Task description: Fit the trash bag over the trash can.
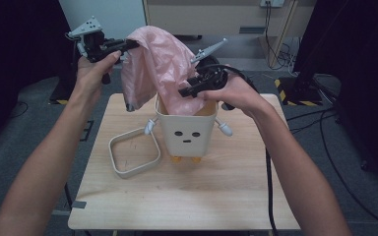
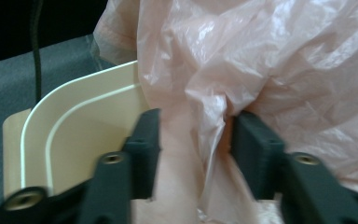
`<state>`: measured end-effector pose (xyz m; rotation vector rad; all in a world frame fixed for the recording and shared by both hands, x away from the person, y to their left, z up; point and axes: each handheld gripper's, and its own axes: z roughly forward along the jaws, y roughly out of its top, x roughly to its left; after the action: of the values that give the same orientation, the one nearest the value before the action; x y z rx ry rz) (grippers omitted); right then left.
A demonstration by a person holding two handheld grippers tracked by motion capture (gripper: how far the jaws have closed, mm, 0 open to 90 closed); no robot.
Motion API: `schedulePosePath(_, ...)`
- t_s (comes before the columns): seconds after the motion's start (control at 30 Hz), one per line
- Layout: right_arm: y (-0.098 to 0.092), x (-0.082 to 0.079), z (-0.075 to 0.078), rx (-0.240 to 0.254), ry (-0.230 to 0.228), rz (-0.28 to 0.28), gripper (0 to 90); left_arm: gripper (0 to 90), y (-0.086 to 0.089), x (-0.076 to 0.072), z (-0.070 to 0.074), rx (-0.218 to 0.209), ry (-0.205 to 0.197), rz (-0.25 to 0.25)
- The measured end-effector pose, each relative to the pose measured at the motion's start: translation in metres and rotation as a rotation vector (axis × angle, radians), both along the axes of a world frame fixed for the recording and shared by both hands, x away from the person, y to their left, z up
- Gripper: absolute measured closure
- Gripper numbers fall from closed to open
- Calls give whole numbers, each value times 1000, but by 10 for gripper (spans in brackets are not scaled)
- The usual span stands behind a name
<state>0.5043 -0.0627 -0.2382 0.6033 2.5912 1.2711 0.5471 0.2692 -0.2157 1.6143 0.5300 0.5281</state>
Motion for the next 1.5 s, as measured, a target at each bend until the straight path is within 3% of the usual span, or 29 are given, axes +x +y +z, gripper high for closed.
schedulePosePath(0.17,-8,-3,4,31,-22,-23,301,887,2,0,0,2,0,9)
schedulePosePath(0.33,-17,0,11,73,-22,-56,233,887,1,1,0,1,1,11)
schedulePosePath(0.57,-21,21,16,131,-27,-133,118,887,-4,0,-1,7,-2,4)
schedulePosePath(0.77,-9,39,17,134,-34,-180,86,887,-6,-3,0,2,-2,-2)
schedulePosePath(0.87,-5,47,15,114,-31,-182,157,887,-7,-5,1,1,-6,-7)
schedulePosePath(0.97,-5,52,11,88,-26,-157,312,887,-8,-8,1,7,-9,-16)
schedulePosePath(1.13,-6,53,7,52,-44,-127,680,887,-10,-11,2,9,-16,-27)
schedulePosePath(1.2,-5,50,8,52,-50,-111,773,886,-10,-13,2,4,-19,-29)
schedulePosePath(1.37,-2,39,16,66,-63,-86,845,887,-5,-18,8,-14,-34,-26)
schedulePosePath(1.5,2,28,18,62,-39,-39,853,887,0,-23,11,-25,-45,-26)
